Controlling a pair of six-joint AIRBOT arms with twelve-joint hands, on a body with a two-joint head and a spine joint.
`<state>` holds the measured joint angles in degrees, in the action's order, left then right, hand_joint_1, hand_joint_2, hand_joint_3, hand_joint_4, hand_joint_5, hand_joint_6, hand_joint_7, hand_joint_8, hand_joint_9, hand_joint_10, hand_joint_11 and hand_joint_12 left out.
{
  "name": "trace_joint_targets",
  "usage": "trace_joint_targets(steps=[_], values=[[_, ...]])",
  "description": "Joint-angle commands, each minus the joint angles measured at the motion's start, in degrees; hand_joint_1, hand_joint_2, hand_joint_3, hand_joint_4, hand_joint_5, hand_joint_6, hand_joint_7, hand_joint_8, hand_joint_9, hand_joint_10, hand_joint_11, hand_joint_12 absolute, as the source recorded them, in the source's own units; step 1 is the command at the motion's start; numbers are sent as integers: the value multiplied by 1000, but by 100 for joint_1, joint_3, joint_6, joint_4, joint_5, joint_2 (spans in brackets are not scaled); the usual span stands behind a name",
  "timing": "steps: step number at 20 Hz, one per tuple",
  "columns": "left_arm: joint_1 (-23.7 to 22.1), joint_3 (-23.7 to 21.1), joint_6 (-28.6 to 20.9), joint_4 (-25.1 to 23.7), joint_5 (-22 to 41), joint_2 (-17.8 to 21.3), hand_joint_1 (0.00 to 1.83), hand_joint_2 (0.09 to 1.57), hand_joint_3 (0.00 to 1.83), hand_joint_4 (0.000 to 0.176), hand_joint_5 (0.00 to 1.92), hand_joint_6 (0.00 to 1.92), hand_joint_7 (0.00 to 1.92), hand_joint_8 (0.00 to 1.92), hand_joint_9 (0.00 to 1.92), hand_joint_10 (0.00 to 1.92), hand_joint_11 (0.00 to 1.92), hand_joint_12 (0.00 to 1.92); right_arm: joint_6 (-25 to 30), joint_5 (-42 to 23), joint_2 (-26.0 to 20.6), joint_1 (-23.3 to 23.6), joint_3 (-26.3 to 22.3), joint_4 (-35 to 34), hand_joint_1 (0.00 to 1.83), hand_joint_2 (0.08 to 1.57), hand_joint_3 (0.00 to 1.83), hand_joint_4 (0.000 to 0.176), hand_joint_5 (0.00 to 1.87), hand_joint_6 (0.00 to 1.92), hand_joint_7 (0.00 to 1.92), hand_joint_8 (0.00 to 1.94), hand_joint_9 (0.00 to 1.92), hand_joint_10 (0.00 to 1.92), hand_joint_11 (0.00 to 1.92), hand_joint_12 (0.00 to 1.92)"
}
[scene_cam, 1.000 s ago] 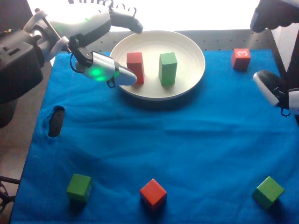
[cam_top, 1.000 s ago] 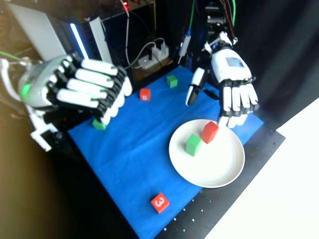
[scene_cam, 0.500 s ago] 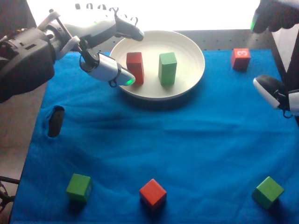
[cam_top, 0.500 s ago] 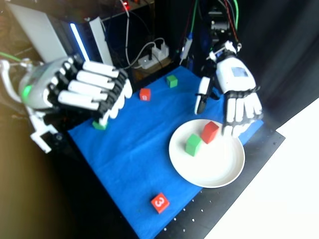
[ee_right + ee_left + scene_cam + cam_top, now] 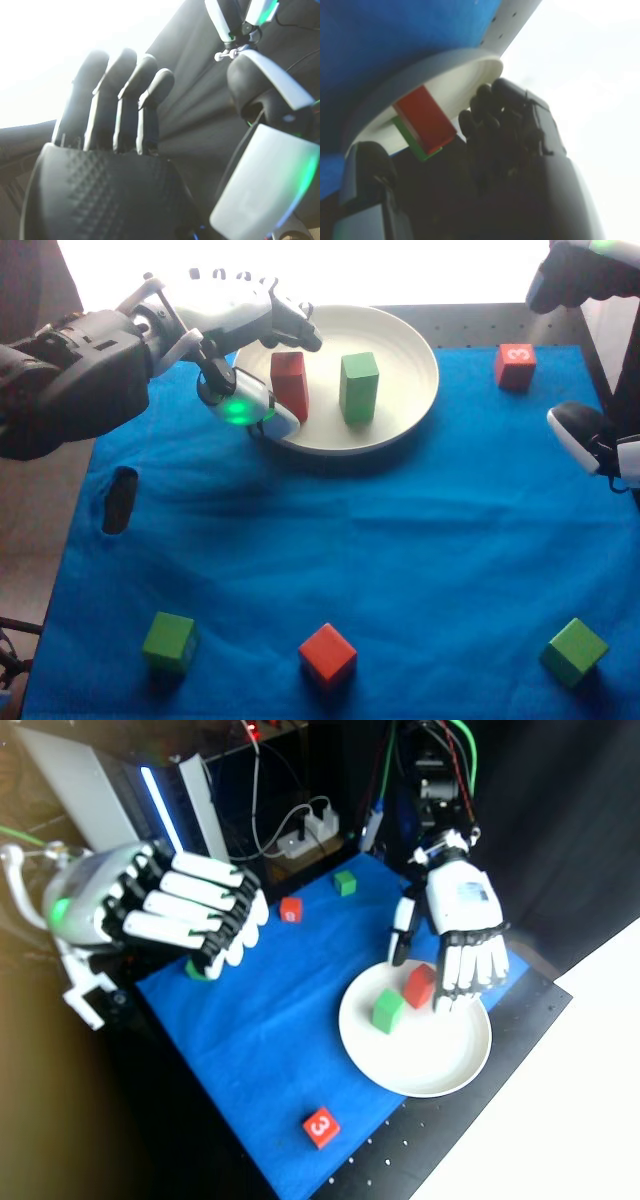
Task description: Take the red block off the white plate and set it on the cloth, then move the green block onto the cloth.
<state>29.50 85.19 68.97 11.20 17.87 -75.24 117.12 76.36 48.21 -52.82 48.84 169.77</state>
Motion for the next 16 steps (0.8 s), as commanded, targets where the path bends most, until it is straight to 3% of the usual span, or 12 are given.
trace_joint_targets(steps=[1,2,4,5,6,7,8,10,12,16], values=[[-114,46,-11,25,585,-15,1013,944,8,0,569,172,604,116,341,944,131,1617,4,684,9,53,25,121,1196,451,866,0,449,1335,495,1394,471,1551,369,1900],[-113,48,-11,28,588,-19,1034,961,10,0,610,200,632,141,351,1029,160,1643,4,684,9,54,25,121,1177,460,871,0,446,1350,491,1423,474,1575,364,1917],[-113,45,-11,34,608,-19,1130,1032,8,0,666,407,650,499,455,1146,273,1676,4,684,9,54,24,120,1153,472,886,0,447,1424,491,1472,459,1630,335,1921],[-113,46,-11,50,618,-18,1152,1178,11,2,725,1135,775,1131,571,1189,380,1720,4,684,11,54,24,119,1185,460,894,0,460,1426,502,1479,484,1620,378,1909],[-113,46,-11,56,628,-15,1156,1218,6,12,718,1308,797,1290,653,1250,483,1749,4,684,11,54,23,119,1190,455,898,0,467,1427,501,1478,491,1617,396,1909],[-112,49,-11,66,631,-14,1299,1201,0,0,715,1261,817,1227,809,1423,613,1782,4,684,11,54,23,118,1184,460,906,0,459,1421,502,1476,489,1617,407,1913],[-111,52,-11,74,630,-13,1331,1196,0,0,713,1235,823,1219,851,1461,663,1801,4,684,11,54,23,117,1165,454,938,0,466,1417,511,1459,482,1603,382,1919],[-108,57,-11,97,641,-14,1354,1189,0,0,734,1144,865,1234,824,1504,617,1799,4,684,11,54,22,117,1178,444,947,0,469,1378,514,1420,465,1571,333,1904],[-106,54,-11,120,676,-12,1347,1211,1,0,733,1198,823,1317,720,1542,545,1793,4,684,15,54,21,116,1190,438,923,0,466,1365,534,1407,489,1555,341,1909],[-105,-24,-12,171,828,67,1348,1204,0,0,741,1275,842,1233,724,1510,474,1698,4,684,15,53,18,111,1146,429,997,0,498,1359,511,1414,451,1567,277,1921]])
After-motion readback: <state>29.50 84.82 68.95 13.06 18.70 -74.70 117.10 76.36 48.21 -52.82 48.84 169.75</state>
